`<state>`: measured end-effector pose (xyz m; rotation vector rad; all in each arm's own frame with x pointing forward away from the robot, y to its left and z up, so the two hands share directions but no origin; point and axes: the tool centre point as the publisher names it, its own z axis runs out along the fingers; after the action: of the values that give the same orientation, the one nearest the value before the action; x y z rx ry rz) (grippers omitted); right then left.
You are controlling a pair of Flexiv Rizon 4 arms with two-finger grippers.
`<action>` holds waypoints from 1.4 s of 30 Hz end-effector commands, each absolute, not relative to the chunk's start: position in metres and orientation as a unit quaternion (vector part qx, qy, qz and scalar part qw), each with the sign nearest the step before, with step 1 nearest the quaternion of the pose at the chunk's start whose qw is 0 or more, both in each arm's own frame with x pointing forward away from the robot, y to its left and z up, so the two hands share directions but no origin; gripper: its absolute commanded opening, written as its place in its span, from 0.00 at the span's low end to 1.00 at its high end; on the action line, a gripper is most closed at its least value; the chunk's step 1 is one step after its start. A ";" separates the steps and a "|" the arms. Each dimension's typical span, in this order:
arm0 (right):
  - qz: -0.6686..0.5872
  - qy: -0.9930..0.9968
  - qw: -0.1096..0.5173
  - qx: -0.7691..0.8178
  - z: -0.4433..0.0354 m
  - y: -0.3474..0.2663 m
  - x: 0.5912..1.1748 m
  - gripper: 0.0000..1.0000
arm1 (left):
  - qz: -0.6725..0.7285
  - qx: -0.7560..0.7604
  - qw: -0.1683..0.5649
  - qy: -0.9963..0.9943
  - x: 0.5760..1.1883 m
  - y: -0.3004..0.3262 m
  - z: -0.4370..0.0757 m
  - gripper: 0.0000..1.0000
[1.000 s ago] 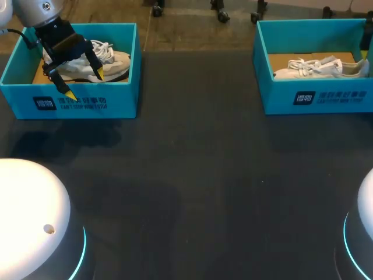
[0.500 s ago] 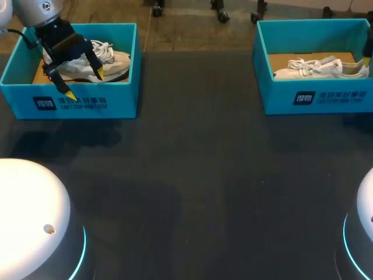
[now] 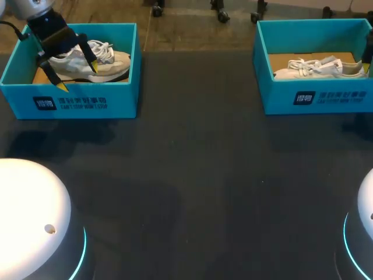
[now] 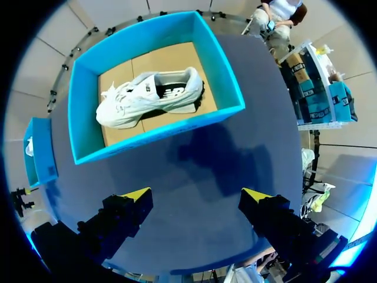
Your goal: Take the shoe out of the shoebox, open the shoe tongue, remove and reinsert the insole, then place the shoe into the shoebox
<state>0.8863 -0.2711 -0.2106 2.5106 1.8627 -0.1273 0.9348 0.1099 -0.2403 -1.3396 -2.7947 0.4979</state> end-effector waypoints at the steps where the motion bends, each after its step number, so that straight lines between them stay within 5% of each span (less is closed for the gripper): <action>1: -0.041 0.595 0.006 0.803 -0.211 -0.271 0.887 1.00 | 0.153 -0.449 0.025 -0.880 0.957 0.124 -0.226 1.00; 22: -0.041 0.595 0.006 0.803 -0.211 -0.271 0.887 1.00 | 0.051 -0.627 -0.002 -0.777 1.117 0.259 -0.197 1.00; 42: -0.041 0.595 0.006 0.803 -0.211 -0.271 0.887 1.00 | 0.018 -0.689 -0.005 -0.725 1.155 0.285 -0.234 1.00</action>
<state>0.8867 -0.2714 -0.2108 2.5123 1.8628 -0.1263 1.1403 0.2784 -0.2200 -2.1595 -2.2984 0.0253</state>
